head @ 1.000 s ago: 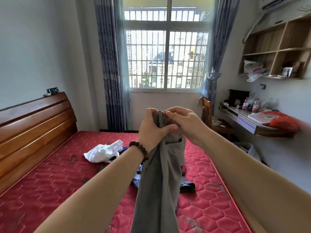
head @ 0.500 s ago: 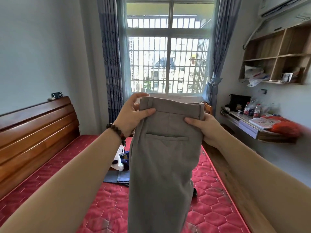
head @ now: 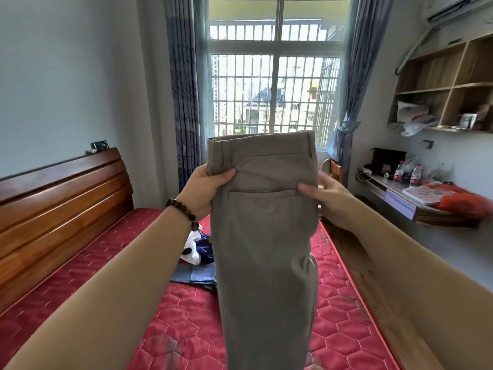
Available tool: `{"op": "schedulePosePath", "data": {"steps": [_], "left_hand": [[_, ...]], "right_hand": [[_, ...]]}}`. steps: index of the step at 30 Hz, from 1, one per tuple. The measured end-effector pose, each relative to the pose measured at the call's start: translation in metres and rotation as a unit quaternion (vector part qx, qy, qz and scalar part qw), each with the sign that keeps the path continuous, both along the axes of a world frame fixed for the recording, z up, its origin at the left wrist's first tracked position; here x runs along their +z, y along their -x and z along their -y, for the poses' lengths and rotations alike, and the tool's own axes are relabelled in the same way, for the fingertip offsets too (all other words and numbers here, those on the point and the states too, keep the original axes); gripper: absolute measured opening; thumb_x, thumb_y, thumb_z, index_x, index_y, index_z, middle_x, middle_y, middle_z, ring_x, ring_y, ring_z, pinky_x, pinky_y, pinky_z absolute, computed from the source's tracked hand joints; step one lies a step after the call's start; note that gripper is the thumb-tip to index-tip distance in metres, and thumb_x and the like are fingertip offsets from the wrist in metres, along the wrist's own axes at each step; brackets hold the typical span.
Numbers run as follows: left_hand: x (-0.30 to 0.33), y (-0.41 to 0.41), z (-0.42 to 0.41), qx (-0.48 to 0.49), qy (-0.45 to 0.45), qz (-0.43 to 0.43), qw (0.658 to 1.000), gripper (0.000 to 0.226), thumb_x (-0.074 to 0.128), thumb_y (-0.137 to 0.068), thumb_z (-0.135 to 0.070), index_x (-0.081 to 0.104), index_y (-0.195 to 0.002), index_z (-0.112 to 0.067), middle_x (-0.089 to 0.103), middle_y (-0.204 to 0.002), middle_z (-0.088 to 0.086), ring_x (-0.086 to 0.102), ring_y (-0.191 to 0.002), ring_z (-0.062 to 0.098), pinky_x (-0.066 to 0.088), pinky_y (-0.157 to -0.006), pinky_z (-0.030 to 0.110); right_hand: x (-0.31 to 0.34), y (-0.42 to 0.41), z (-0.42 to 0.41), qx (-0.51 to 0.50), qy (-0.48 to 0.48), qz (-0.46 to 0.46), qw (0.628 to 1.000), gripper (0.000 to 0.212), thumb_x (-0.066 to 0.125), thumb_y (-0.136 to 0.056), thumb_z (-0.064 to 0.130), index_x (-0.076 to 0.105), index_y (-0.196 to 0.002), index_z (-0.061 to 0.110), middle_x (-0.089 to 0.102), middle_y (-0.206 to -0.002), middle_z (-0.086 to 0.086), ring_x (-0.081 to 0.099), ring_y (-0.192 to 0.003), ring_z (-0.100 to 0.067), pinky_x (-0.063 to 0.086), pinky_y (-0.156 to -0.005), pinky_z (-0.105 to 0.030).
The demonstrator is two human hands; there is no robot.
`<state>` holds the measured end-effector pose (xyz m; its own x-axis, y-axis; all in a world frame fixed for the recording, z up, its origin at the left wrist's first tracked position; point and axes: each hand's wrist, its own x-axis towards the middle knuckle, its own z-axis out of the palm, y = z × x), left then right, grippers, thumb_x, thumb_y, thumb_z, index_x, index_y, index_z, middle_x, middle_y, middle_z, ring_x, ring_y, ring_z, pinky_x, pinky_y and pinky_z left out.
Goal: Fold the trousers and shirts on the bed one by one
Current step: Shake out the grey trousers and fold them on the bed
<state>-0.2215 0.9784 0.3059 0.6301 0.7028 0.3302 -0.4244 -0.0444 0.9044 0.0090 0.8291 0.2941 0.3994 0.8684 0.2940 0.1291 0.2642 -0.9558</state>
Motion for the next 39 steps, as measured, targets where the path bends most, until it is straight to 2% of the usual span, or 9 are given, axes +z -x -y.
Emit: {"op": "schedulePosePath", "data": {"steps": [4,8,14,17,21,27,32,35,39], "left_hand": [[0.008,0.000,0.006,0.024,-0.018,-0.028,0.999,0.019,0.066,-0.086,-0.007,0.067,-0.105,-0.005,0.074,-0.096,0.006,0.070,-0.089,0.020,0.058,-0.070,0.027],[0.022,-0.009,0.010,0.083,-0.031,-0.012,0.996,0.015,0.070,-0.084,-0.010,0.069,-0.098,-0.006,0.072,-0.101,0.010,0.068,-0.097,0.025,0.057,-0.083,0.036],[0.028,-0.012,0.008,0.092,-0.038,0.027,0.995,0.011,0.069,-0.086,-0.010,0.071,-0.096,-0.011,0.074,-0.097,0.005,0.068,-0.096,0.022,0.056,-0.085,0.036],[0.032,-0.011,0.007,0.111,-0.031,0.044,0.992,0.014,0.069,-0.085,-0.012,0.070,-0.099,-0.012,0.073,-0.099,0.005,0.068,-0.099,0.023,0.056,-0.085,0.035],[0.040,-0.005,0.006,0.125,-0.029,0.055,0.990,0.019,0.071,-0.084,-0.013,0.069,-0.103,-0.009,0.072,-0.103,0.006,0.068,-0.099,0.022,0.057,-0.079,0.032],[0.043,0.007,0.003,0.167,0.009,0.065,0.984,0.021,0.072,-0.083,-0.016,0.069,-0.104,-0.013,0.070,-0.108,0.005,0.067,-0.102,0.021,0.056,-0.083,0.034],[0.049,0.018,0.005,0.186,-0.001,0.084,0.979,0.014,0.069,-0.086,-0.012,0.069,-0.100,-0.013,0.072,-0.099,0.002,0.067,-0.098,0.019,0.055,-0.086,0.033],[0.050,0.026,0.005,0.185,-0.004,0.079,0.979,0.014,0.069,-0.086,-0.014,0.069,-0.099,-0.015,0.072,-0.100,0.001,0.067,-0.100,0.019,0.055,-0.087,0.034],[0.049,0.026,0.014,0.118,-0.016,0.054,0.991,0.017,0.068,-0.086,-0.016,0.070,-0.103,-0.013,0.072,-0.106,0.004,0.066,-0.104,0.021,0.054,-0.089,0.036]], "right_hand": [[-0.020,0.000,-0.001,-0.066,-0.047,0.033,0.996,0.034,0.083,-0.069,0.012,0.073,-0.100,0.013,0.074,-0.100,-0.010,0.069,-0.096,-0.029,0.055,-0.086,-0.040],[-0.028,0.000,0.002,-0.069,-0.090,0.037,0.993,0.032,0.085,-0.066,0.025,0.073,-0.095,0.023,0.074,-0.098,-0.005,0.071,-0.092,-0.023,0.057,-0.077,-0.030],[-0.057,-0.016,0.020,-0.044,0.049,0.143,0.988,0.020,0.086,-0.066,0.017,0.075,-0.081,0.024,0.076,-0.089,0.004,0.070,-0.086,-0.013,0.055,-0.069,-0.021],[-0.063,-0.023,0.019,-0.065,0.001,0.137,0.988,0.017,0.079,-0.075,0.011,0.075,-0.082,0.026,0.075,-0.086,0.006,0.068,-0.081,-0.007,0.056,-0.073,-0.024],[-0.099,-0.027,0.028,-0.007,0.120,0.166,0.979,0.018,0.077,-0.076,0.002,0.074,-0.091,0.011,0.074,-0.095,-0.010,0.069,-0.090,-0.023,0.054,-0.084,-0.038],[-0.113,-0.031,0.037,-0.094,0.118,0.142,0.978,0.016,0.059,-0.094,0.022,0.059,-0.083,0.011,0.062,-0.063,0.002,0.052,-0.059,-0.011,0.043,-0.053,-0.022],[-0.127,-0.032,0.046,0.002,0.170,0.176,0.970,0.013,0.068,-0.087,0.012,0.058,-0.088,0.004,0.054,-0.054,0.008,0.044,-0.045,-0.004,0.037,-0.045,-0.021],[-0.123,-0.039,0.057,0.066,0.251,0.230,0.938,0.017,0.075,-0.079,0.006,0.065,-0.090,-0.002,0.060,-0.064,0.006,0.053,-0.059,-0.010,0.049,-0.061,-0.033],[-0.090,-0.006,0.050,0.152,0.166,0.057,0.973,0.055,0.081,-0.073,0.017,0.058,-0.123,0.015,0.069,-0.114,-0.006,0.066,-0.104,-0.019,0.053,-0.084,-0.029]]}}
